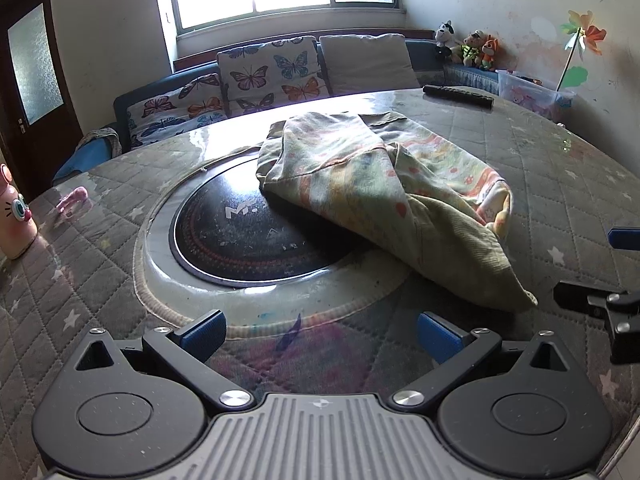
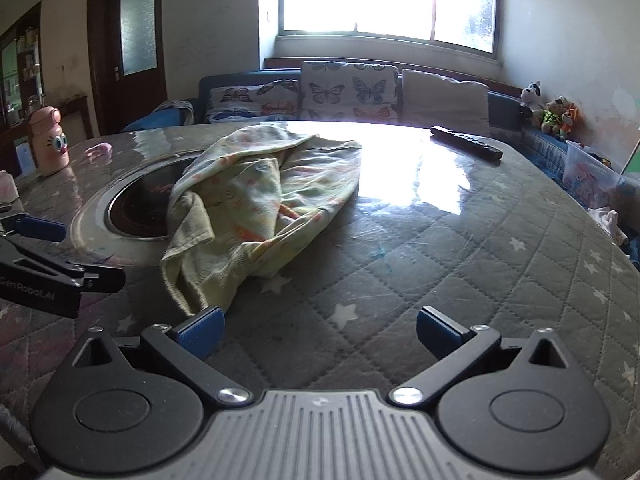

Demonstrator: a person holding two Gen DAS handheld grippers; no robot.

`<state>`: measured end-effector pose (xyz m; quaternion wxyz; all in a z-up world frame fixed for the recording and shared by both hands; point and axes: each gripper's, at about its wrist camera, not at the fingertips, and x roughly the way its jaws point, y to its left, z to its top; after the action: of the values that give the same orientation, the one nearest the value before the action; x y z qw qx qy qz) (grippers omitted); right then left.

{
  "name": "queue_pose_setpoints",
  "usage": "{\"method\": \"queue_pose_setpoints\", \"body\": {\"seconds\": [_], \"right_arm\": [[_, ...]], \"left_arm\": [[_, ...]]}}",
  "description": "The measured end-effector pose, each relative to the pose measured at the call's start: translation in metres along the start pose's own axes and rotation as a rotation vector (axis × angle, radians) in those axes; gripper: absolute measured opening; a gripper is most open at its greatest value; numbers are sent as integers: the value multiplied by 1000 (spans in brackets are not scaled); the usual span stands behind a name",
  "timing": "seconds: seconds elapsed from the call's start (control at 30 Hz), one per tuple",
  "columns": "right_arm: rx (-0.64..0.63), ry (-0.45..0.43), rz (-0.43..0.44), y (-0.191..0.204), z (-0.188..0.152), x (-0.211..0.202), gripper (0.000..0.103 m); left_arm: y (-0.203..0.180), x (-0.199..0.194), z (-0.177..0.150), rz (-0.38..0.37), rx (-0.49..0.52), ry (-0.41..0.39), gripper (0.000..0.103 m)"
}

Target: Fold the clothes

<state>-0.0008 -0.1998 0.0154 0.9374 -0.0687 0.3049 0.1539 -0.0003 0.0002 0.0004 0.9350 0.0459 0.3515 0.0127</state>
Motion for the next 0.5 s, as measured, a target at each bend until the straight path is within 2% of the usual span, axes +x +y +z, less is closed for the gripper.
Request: {"method": "queue_pose_setpoints", "body": {"seconds": [0.17, 0.33, 0.5], "right_arm": [[-5, 5, -18, 10, -2, 0, 103], [27, 25, 42, 8, -8, -5, 103], [16, 35, 42, 14, -10, -7, 103]], "left_arm": [[-4, -4, -4, 18, 24, -5, 103], [-6, -5, -6, 17, 19, 18, 103], [-6, -6, -6, 23, 22, 27, 103]]}}
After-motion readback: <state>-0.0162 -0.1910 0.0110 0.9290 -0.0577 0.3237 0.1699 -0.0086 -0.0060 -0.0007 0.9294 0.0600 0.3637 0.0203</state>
